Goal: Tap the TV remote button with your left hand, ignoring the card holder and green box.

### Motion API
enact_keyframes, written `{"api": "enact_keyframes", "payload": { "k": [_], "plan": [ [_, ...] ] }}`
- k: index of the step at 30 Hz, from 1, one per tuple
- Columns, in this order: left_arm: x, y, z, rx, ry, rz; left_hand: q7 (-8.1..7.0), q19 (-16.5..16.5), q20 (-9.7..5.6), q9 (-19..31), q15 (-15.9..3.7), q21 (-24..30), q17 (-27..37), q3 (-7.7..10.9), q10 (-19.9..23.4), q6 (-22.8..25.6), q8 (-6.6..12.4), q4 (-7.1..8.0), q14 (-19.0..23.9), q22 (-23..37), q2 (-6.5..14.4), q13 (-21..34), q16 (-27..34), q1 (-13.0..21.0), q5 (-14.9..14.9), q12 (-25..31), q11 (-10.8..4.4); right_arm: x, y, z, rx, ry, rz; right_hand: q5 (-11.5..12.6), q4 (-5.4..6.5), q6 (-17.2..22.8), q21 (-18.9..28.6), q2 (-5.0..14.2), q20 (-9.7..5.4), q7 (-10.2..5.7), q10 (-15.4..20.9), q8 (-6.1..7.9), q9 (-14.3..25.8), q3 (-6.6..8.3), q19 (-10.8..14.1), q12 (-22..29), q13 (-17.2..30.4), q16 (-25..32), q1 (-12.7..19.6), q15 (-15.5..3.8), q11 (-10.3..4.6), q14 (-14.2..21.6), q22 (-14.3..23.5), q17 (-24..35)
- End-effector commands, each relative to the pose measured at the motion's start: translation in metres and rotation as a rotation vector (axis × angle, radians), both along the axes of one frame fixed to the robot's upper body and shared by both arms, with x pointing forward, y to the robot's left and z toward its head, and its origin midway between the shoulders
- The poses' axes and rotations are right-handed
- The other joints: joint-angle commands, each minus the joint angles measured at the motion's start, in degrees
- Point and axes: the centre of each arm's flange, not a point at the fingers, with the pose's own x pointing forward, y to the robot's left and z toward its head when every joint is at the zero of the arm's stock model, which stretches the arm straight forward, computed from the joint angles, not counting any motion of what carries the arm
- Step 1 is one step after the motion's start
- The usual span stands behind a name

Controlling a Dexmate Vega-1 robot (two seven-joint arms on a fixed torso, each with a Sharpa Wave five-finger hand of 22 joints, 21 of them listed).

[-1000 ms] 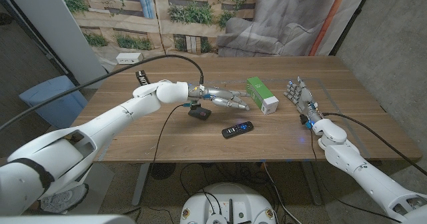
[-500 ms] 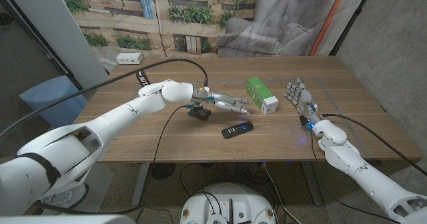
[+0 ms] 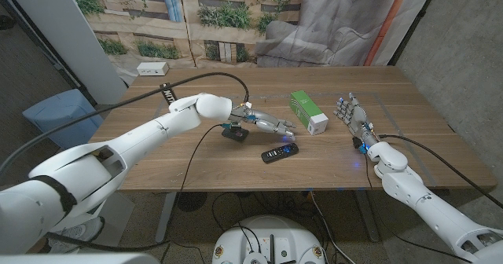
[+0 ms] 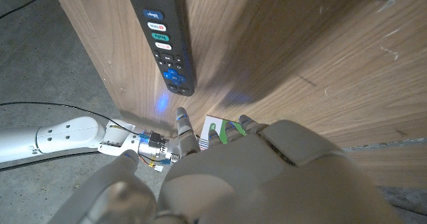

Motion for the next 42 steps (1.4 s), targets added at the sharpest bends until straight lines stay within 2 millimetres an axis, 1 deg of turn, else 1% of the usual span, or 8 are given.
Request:
{"api": "enact_keyframes", "payload": {
  "k": [1, 3, 4, 6, 12, 23, 31, 42],
  "plan": [
    [0.002, -0.001, 0.002, 0.013, 0.02, 0.022, -0.02, -14.37, -5.31, 0.19, 0.28, 0.52, 0.23, -0.66, -12.86, 1.22, 0.56, 0.04, -18.4, 0.31, 6.46, 0.23, 0.32, -0.67, 0.43, 0.33, -0.35, 0.003, 0.001, 0.0, 0.002, -0.009, -0.002, 0.35, -0.03, -0.17, 0.15, -0.17, 0.04, -0.25, -0.39, -0.07, 0.07, 0.68, -0.04, -0.09, 0.09, 0.14, -0.5, 0.02, -0.05, -0.24, 0.27, -0.05],
    [0.002, -0.001, 0.003, 0.025, 0.023, 0.03, 0.07, -14.45, -5.24, 0.18, 0.32, 0.55, 0.22, -0.76, -12.76, 1.35, 0.59, 0.04, -18.39, 0.31, 6.54, 0.22, 0.36, -0.66, 0.45, 0.4, -0.22, 0.003, 0.002, 0.0, 0.007, -0.012, -0.002, 0.35, -0.03, -0.16, 0.16, -0.17, 0.05, -0.31, -0.39, -0.06, 0.07, 0.69, -0.05, -0.08, 0.09, 0.16, -0.52, 0.03, -0.04, -0.25, 0.27, -0.07],
    [0.003, -0.001, 0.004, 0.04, 0.035, 0.04, 0.56, -14.5, -5.24, 0.19, 0.34, 0.65, 0.2, -0.97, -12.56, 2.08, 0.8, 0.03, -18.42, 0.3, 6.68, 0.22, 0.41, -0.63, 0.47, 0.52, -0.23, 0.003, 0.003, -0.001, 0.009, -0.013, -0.001, 0.35, -0.02, -0.17, 0.16, -0.16, 0.07, -0.29, -0.36, -0.07, 0.07, 0.69, -0.05, -0.06, 0.09, 0.17, -0.54, 0.05, -0.06, -0.24, 0.27, -0.08],
    [0.004, -0.001, 0.005, 0.047, 0.055, 0.054, 0.76, -14.92, -5.11, 0.18, 0.44, 0.57, 0.19, -1.12, -12.54, 2.25, 0.8, 0.04, -18.48, 0.3, 6.76, 0.21, 0.43, -0.63, 0.49, 0.55, -0.07, 0.003, 0.004, -0.001, 0.01, -0.013, 0.0, 0.35, 0.0, -0.17, 0.16, -0.15, 0.09, -0.29, -0.31, -0.06, 0.07, 0.69, -0.08, -0.03, 0.09, 0.19, -0.58, 0.06, -0.03, -0.24, 0.27, -0.09],
    [0.006, -0.002, 0.011, 0.068, 0.071, 0.076, 0.8, -15.49, -4.98, 0.18, 0.48, 0.52, 0.19, -1.49, -12.7, 2.82, 0.9, 0.08, -18.61, 0.3, 6.76, 0.21, 0.46, -0.68, 0.51, 0.53, -0.12, 0.004, 0.007, 0.0, 0.011, -0.019, 0.003, 0.35, 0.1, -0.2, 0.17, -0.12, 0.12, -0.34, -0.29, -0.06, 0.07, 0.67, -0.12, 0.0, 0.09, 0.23, -0.76, 0.14, -0.03, -0.31, 0.28, -0.13],
    [0.004, -0.01, 0.017, 0.093, 0.073, 0.032, 1.2, -15.73, -4.24, 0.19, 1.02, 0.91, 0.16, -2.48, -11.72, 5.41, 1.42, 0.2, -18.52, 0.33, 7.15, 0.18, 0.69, -0.74, 0.63, 0.96, -0.28, 0.003, 0.008, -0.003, 0.015, -0.023, 0.001, 0.35, 0.22, -0.2, 0.2, -0.11, 0.1, -0.41, -0.35, -0.04, 0.07, 0.67, -0.19, 0.03, 0.09, 0.32, -1.04, 0.14, -0.02, -0.39, 0.28, -0.23],
    [0.002, -0.012, 0.016, 0.102, 0.057, 0.021, 1.04, -15.72, -4.15, 0.19, 1.02, 1.03, 0.14, -2.61, -11.73, 5.03, 1.06, 0.21, -18.45, 0.33, 7.49, 0.18, 0.75, -0.68, 0.69, 0.93, -0.3, 0.001, 0.007, -0.004, 0.014, -0.023, -0.001, 0.35, 0.25, -0.19, 0.23, -0.13, 0.11, -0.4, -0.39, -0.03, 0.07, 0.68, -0.18, 0.04, 0.09, 0.36, -1.16, 0.15, -0.03, -0.41, 0.28, -0.31],
    [0.002, -0.019, 0.013, 0.112, 0.036, 0.015, 0.78, -15.83, -4.11, 0.2, 0.94, 1.17, 0.1, -2.73, -12.17, 3.08, 0.14, 0.16, -18.5, 0.31, 7.86, 0.17, 0.78, -0.56, 0.79, 0.74, -0.33, 0.0, 0.008, -0.007, 0.016, -0.027, 0.004, 0.36, 0.28, -0.22, 0.25, -0.14, 0.16, -0.52, -0.41, -0.03, 0.07, 0.72, -0.24, 0.07, 0.08, 0.4, -1.28, 0.18, -0.04, -0.47, 0.28, -0.43]
  ]
}}
